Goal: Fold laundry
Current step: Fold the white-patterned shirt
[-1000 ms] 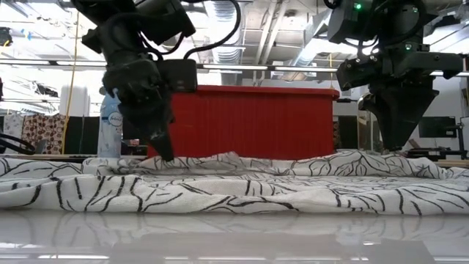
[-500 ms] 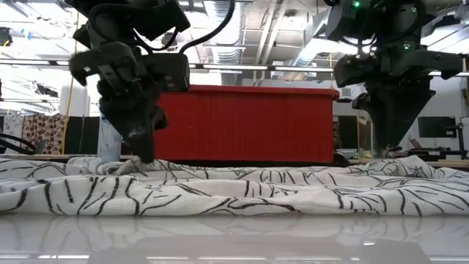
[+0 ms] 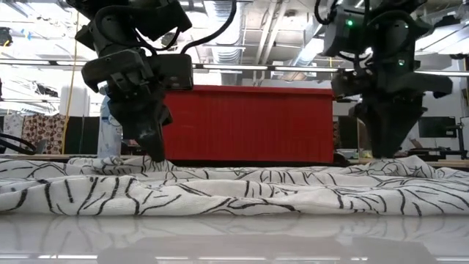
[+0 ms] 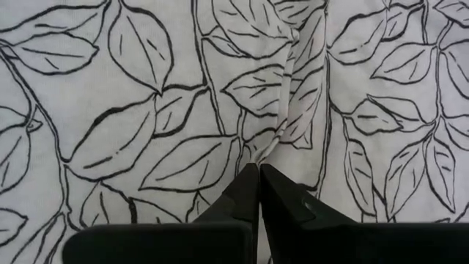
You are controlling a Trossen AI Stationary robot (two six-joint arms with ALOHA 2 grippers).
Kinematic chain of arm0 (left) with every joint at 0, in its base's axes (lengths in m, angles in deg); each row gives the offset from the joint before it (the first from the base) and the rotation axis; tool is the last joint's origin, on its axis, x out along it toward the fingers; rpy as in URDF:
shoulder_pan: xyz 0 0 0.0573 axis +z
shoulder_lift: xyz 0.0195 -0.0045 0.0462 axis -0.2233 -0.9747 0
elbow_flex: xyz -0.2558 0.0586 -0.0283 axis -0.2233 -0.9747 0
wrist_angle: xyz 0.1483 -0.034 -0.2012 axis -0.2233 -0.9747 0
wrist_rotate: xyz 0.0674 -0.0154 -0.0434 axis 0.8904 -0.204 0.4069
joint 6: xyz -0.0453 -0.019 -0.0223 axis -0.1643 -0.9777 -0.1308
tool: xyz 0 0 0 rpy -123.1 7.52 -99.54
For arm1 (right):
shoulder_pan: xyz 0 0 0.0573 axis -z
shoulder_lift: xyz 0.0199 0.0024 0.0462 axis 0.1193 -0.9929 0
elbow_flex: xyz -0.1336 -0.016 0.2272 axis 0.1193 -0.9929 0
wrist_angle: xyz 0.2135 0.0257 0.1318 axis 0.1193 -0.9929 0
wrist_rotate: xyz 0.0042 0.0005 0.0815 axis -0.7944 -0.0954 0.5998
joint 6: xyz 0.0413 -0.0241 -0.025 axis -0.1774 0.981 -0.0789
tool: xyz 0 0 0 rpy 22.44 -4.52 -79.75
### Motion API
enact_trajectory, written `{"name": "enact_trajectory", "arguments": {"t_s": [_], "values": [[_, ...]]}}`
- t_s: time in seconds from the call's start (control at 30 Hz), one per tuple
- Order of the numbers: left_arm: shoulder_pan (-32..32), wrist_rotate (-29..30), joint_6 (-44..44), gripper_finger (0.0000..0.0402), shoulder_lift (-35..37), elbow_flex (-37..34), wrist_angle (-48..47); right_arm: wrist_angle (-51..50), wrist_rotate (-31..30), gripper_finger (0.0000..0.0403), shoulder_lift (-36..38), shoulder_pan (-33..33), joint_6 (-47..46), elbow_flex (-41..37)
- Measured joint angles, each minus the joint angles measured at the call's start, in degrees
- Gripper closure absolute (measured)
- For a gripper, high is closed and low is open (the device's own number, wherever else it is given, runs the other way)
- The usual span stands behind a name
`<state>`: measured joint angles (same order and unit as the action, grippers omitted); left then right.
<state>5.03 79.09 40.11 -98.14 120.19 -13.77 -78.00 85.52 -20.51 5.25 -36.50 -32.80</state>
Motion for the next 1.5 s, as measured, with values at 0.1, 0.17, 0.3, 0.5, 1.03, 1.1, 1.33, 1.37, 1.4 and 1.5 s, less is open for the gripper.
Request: {"name": "enact_trajectory", "arguments": {"t_s": [0.1,0.17,0.3,0.5,1.03,1.1,1.33,1.37,1.4,1.5], "values": [[0.02,0.0,-0.02,0.0401,0.0,0.0,0.0,-0.07,-0.01,0.0233,-0.02,-0.3,0.39,-1.08],[0.02,0.0,-0.02,0.0401,0.0,0.0,-0.01,-0.05,-0.06,0.0233,-0.02,-0.02,0.42,-1.23],[0.02,0.02,-0.04,0.0401,0.0,0.0,-0.02,-0.06,-0.62,0.0261,-0.02,0.29,0.41,-1.23],[0.02,0.22,-0.09,0.0401,0.0,0.0,-0.02,-0.12,0.08,0.036,-0.02,0.25,0.42,-1.23],[0.02,1.57,-0.02,0.0401,0.02,0.0,-0.04,-3.58,1.94,0.0357,0.09,-5.89,-6.19,0.95],[0.02,1.53,-0.02,0.0401,0.02,0.0,-0.13,-3.47,1.94,0.0344,0.09,-6.68,-7.24,0.95],[0.04,-5.13,1.6,0.0389,0.02,0.0,-0.6,-3.59,1.92,0.0306,0.07,-7.74,-9.81,-0.17],[0.04,-5.81,1.64,0.0381,0.02,0.0,-0.82,-3.48,1.92,0.0301,0.07,-7.72,-10.5,-0.28],[0.04,-6.52,1.59,0.0373,0.04,0.0,-1.08,-3.34,1.92,0.0296,0.07,-7.74,-10.78,-0.29],[0.04,-8.17,0.55,0.0342,0.04,0.0,-1.3,-0.28,1.94,0.029,0.97,-8.62,-10.82,-0.34]]}}
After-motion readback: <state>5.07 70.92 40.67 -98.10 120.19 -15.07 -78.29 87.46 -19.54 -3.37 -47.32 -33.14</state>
